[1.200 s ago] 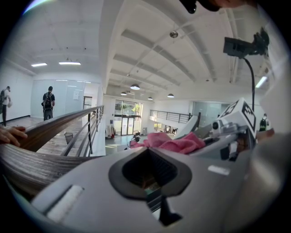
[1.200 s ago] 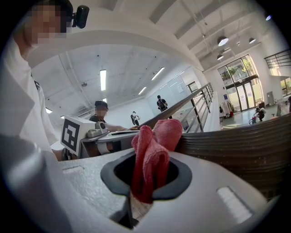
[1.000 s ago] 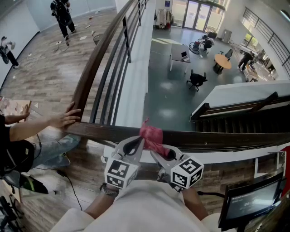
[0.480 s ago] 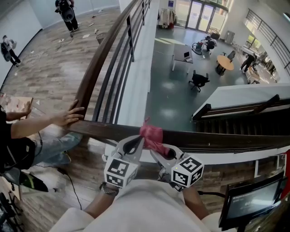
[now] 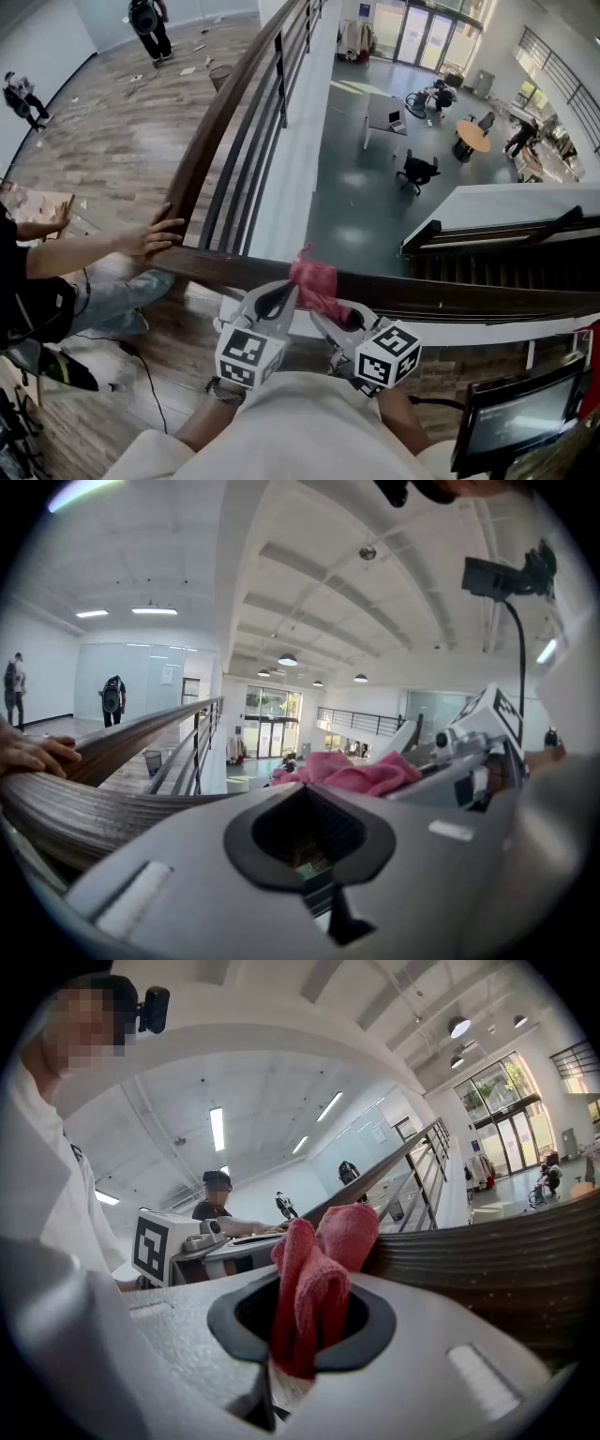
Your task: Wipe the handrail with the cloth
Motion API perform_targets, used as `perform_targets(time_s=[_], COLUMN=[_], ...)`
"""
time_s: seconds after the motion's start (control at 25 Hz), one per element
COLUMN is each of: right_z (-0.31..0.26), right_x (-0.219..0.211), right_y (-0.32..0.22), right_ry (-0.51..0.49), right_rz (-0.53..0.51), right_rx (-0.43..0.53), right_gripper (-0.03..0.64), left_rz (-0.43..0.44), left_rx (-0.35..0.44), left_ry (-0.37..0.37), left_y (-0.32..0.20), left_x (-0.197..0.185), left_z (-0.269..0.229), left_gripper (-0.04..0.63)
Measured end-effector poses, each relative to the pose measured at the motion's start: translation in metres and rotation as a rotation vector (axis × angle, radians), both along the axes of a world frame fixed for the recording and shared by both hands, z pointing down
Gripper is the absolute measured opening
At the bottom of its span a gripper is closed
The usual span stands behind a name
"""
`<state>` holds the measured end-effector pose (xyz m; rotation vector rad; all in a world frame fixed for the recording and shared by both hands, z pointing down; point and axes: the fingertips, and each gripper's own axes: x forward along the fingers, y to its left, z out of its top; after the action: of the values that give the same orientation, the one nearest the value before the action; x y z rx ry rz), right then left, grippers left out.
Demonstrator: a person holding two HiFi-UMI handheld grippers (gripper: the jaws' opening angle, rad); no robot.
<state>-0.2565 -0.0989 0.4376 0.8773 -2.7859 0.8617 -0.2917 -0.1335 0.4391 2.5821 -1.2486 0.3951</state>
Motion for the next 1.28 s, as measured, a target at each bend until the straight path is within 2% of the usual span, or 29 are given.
perform_targets(time_s=[1.28], right_z=[-0.010], right_x=[-0.032], right_y=[-0.001], right_ry=[0.009], right_rz=[-0.053], right_rx=[-0.003], right_gripper=[0.061], left_rz=[-0.062], left_rx=[0.005], left_ry=[0.001], left_y=[0.002], left_x=[-0.035], left_z=[-0.009], left_gripper=[0.006])
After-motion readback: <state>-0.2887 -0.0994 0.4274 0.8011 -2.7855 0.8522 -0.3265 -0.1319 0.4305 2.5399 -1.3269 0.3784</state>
